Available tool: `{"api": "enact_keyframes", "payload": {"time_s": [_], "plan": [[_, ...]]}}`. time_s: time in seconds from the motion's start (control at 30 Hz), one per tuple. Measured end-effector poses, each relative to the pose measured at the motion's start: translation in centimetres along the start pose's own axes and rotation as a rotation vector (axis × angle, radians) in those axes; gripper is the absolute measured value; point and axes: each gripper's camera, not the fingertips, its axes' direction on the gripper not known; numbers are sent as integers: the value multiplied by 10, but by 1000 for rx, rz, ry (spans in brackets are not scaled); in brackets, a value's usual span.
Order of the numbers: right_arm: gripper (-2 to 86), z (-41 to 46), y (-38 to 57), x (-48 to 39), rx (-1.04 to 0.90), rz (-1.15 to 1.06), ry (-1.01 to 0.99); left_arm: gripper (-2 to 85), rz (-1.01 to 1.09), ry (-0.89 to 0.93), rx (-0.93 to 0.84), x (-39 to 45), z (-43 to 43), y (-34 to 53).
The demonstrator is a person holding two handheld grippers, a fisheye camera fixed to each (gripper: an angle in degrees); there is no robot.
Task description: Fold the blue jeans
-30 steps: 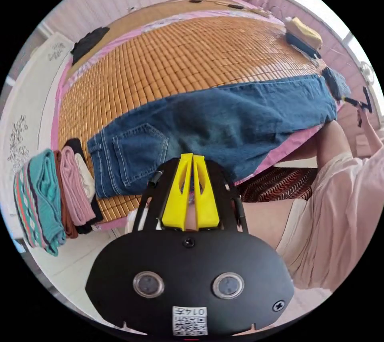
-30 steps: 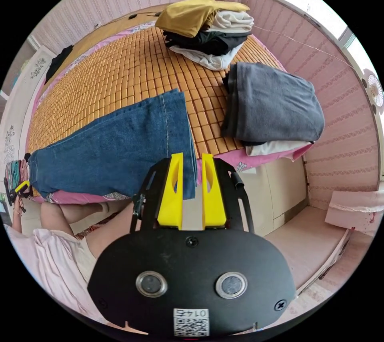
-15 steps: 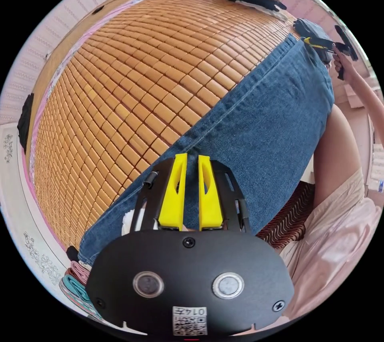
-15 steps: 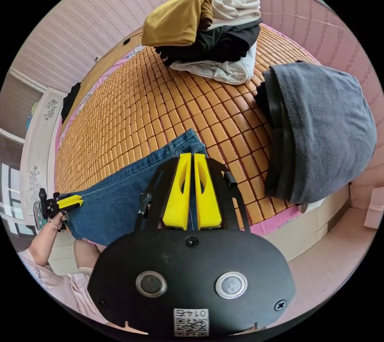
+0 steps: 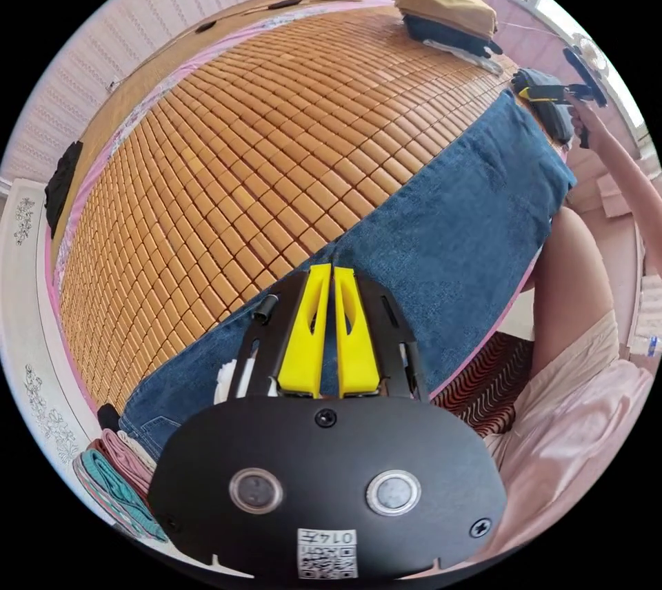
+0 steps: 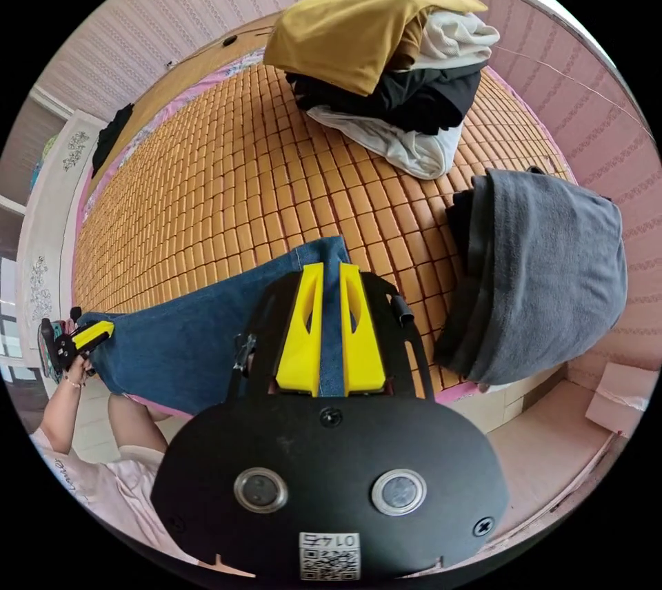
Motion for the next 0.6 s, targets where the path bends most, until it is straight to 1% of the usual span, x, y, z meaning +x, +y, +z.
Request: {"api": "enact_keyframes", "payload": {"time_s": [0.07,0.13,0.2,0.23,0.3,0.33,0.37,0.5,0.53,0.6], "plan": [[53,1,19,6,30,27,-43,-4,-11,-25,-40,2,9,-3],[41,-5,46,5,63,16,-52,-4,-21,-47,11,5,1,-1],[18,-1,77,-1,31,-21,-44,-5,18,-59,93,17,-17,7],[10,6,97,-7,-4,-60,-59,-6,31,-46,104,20,-20,10],[4,27,119,-14,-89,-82,-68,-7,85,72,111,36,-23,23],[2,46,129,-16,-154,-85,-12,-6,94,106,103,40,-21,26],[0,62,134,-16,-173,-87,45,-5,115,159,71,48,-14,33],[-2,80,135,-12,-135,-87,7,-7,106,132,-38,61,24,51],[-2,84,136,-16,-129,-115,28,-8,113,144,3,61,23,53],[-3,92,137,-24,-116,-138,76,-8,45,192,11,53,27,58]]}}
